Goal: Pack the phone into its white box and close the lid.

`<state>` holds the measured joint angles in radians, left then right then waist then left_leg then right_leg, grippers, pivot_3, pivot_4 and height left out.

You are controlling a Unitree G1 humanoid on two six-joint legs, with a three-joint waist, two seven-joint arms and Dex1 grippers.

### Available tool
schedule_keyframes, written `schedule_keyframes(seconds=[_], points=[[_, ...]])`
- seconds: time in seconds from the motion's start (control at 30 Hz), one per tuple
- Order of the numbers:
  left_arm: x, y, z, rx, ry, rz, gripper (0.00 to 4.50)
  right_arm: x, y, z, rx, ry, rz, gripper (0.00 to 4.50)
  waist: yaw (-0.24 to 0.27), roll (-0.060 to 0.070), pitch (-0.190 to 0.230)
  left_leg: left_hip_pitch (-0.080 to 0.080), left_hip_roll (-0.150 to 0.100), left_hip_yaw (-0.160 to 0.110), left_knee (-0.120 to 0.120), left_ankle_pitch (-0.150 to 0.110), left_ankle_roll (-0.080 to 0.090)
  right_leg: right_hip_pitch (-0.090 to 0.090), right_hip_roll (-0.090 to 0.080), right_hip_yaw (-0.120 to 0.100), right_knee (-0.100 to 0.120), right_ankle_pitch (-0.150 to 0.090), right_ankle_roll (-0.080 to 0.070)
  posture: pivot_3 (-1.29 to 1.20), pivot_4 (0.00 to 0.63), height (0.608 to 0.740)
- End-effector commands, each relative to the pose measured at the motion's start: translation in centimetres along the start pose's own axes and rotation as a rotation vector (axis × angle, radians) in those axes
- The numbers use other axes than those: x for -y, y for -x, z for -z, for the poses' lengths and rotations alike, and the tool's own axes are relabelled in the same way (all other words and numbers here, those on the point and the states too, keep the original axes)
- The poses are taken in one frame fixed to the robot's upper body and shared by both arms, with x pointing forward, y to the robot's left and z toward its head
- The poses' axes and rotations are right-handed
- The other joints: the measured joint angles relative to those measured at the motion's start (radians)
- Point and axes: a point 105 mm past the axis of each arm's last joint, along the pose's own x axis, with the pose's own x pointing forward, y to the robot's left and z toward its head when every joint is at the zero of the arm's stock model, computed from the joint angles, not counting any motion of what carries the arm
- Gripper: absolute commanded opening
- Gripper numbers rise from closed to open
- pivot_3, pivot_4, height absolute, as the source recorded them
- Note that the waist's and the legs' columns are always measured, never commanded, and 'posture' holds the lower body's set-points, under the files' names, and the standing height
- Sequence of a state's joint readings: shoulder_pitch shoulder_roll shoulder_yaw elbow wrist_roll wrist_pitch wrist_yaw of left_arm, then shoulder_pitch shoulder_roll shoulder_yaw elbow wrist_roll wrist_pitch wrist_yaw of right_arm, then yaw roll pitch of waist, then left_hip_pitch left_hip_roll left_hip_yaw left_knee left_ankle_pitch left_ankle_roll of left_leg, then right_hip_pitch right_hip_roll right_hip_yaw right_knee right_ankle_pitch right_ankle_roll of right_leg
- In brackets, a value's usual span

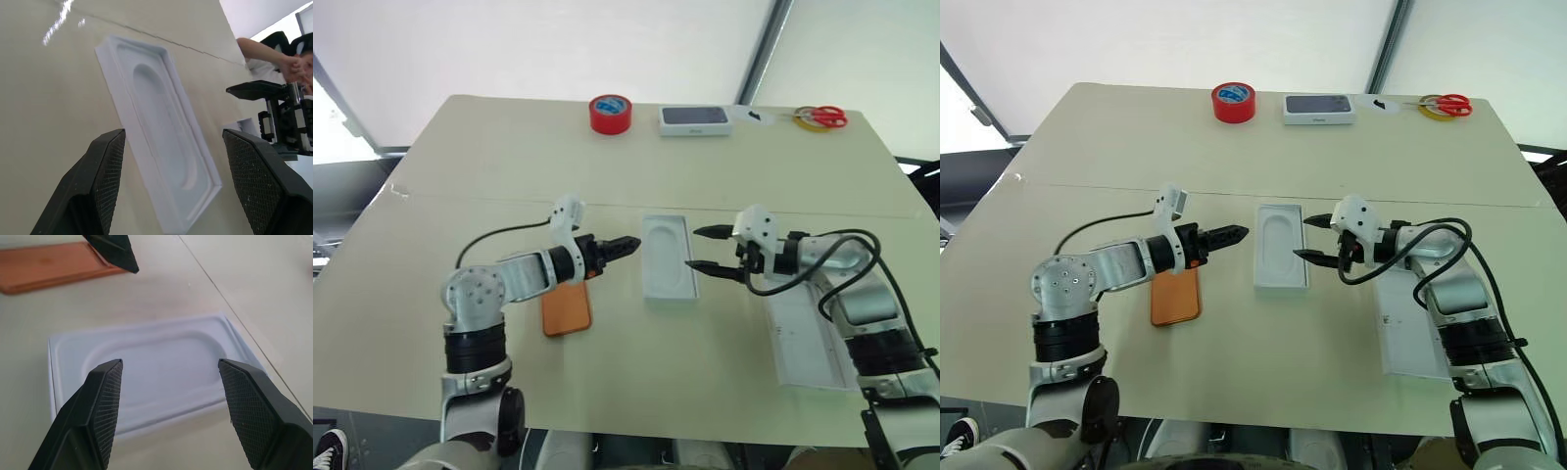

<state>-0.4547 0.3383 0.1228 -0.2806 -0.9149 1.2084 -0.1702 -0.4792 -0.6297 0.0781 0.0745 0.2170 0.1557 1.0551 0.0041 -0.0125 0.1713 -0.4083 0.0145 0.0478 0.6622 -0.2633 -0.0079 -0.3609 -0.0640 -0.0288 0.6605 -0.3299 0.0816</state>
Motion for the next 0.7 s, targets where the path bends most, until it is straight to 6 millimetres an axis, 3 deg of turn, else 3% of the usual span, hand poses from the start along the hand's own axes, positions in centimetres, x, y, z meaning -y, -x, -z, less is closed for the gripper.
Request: schedule_keyframes(seconds=[0.03, 0.1, 0.13, 0.2, 0.33, 0.4, 0.7], points=[[-1.3, 1.7, -0.7, 0.090, -0.232, -0.057, 3.38, -0.3, -1.8, -1.0, 0.027, 0.076, 0.019, 1.42, -0.006, 0.000, 0.000, 0.000, 0.000, 0.000, -0.001, 0.000, 0.000, 0.000, 0.000, 0.000, 0.000, 0.000, 0.000, 0.00, 0.150, 0.740], [-2.2, 2.5, -0.9, 0.138, -0.217, -0.055, 3.38, -0.9, -2.7, -1.2, 0.032, 0.090, 0.010, 0.32, -0.004, 0.001, 0.000, -0.001, 0.000, 0.000, -0.002, 0.001, -0.001, -0.001, 0.000, 0.000, 0.000, 0.000, 0.000, 0.00, 0.150, 0.740], [-2.9, 3.4, -1.3, 0.176, -0.277, -0.082, 3.38, -1.1, -3.3, -0.9, 0.010, 0.115, 0.012, 0.06, 0.002, 0.001, 0.000, -0.001, 0.000, 0.000, -0.002, 0.001, -0.001, -0.002, 0.000, 0.000, 0.000, 0.000, 0.000, 0.00, 0.150, 0.740], [-4.4, 5.5, -1.6, 0.204, -0.412, -0.146, 3.38, -1.6, -4.1, 0.5, -0.076, 0.196, -0.003, 0.06, -0.002, 0.000, 0.000, -0.001, 0.000, 0.000, -0.001, 0.001, -0.001, -0.002, -0.001, 0.000, 0.000, 0.000, -0.001, 0.00, 0.150, 0.740], [-4.7, 8.2, -1.6, 0.267, -0.614, -0.149, 3.38, -1.3, -4.0, 1.6, -0.129, 0.248, -0.012, 0.06, -0.005, 0.001, 0.001, -0.001, 0.000, 0.001, -0.004, 0.000, -0.001, -0.004, -0.002, 0.000, -0.002, 0.000, -0.001, 0.00, 0.150, 0.740], [-4.6, 9.1, -1.6, 0.314, -0.531, -0.118, 3.38, -1.5, -3.9, 2.2, -0.160, 0.279, -0.043, 0.06, -0.004, 0.001, 0.001, -0.001, 0.000, 0.000, -0.005, 0.000, 0.000, -0.003, -0.003, 0.000, -0.002, 0.000, -0.001, 0.00, 0.150, 0.740], [-5.2, 10.7, -0.4, 0.318, -0.531, -0.157, 3.38, -1.5, -3.0, 3.8, -0.283, 0.400, -0.161, 0.06, -0.018, 0.001, 0.001, -0.001, 0.000, 0.000, -0.009, -0.002, 0.005, -0.004, -0.004, 0.000, -0.003, 0.000, -0.001, 0.00, 0.150, 0.740]])
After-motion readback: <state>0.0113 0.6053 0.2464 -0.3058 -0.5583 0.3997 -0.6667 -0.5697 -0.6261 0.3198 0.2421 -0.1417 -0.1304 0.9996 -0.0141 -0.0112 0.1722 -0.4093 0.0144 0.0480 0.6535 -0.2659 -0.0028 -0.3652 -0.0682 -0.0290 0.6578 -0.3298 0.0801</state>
